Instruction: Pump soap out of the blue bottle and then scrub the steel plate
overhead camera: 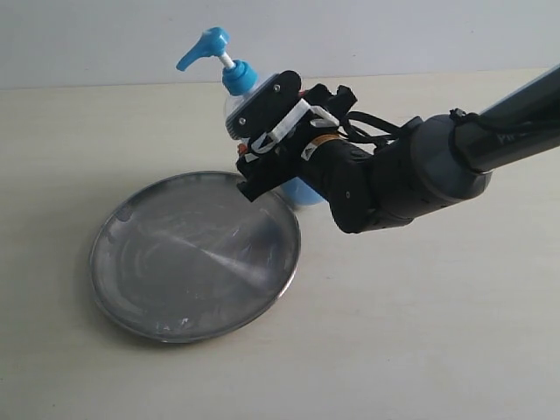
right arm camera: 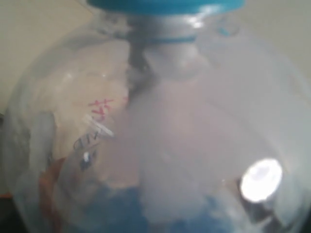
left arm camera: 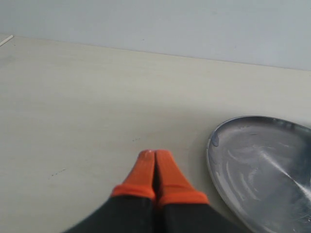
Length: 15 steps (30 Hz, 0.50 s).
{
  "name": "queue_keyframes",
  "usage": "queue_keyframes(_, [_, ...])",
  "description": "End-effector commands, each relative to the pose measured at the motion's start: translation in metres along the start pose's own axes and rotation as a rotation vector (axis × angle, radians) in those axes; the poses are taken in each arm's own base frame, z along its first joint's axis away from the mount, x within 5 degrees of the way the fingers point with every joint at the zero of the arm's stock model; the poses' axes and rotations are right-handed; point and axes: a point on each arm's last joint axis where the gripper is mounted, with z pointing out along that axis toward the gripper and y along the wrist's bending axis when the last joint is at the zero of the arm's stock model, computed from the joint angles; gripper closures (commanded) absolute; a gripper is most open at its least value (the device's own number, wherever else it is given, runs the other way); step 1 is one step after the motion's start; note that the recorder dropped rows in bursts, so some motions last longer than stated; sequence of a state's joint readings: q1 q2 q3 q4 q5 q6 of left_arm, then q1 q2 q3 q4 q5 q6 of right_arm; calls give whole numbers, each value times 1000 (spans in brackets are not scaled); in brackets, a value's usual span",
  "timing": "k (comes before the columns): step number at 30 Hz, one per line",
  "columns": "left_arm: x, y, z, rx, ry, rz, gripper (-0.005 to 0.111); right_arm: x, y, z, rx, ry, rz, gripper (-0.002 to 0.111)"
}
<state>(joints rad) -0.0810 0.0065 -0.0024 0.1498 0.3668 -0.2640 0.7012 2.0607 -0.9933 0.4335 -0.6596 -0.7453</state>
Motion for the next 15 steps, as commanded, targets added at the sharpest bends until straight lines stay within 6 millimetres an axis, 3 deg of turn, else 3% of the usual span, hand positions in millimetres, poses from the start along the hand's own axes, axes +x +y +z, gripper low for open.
queue_keyframes(1, [0, 0, 0, -2, -12, 7, 107, -13, -6, -3, 33, -79, -25, 108])
queue_keyframes(15, [0, 0, 0, -2, -12, 7, 107, -17, -6, -4, 34, -125, 21, 108])
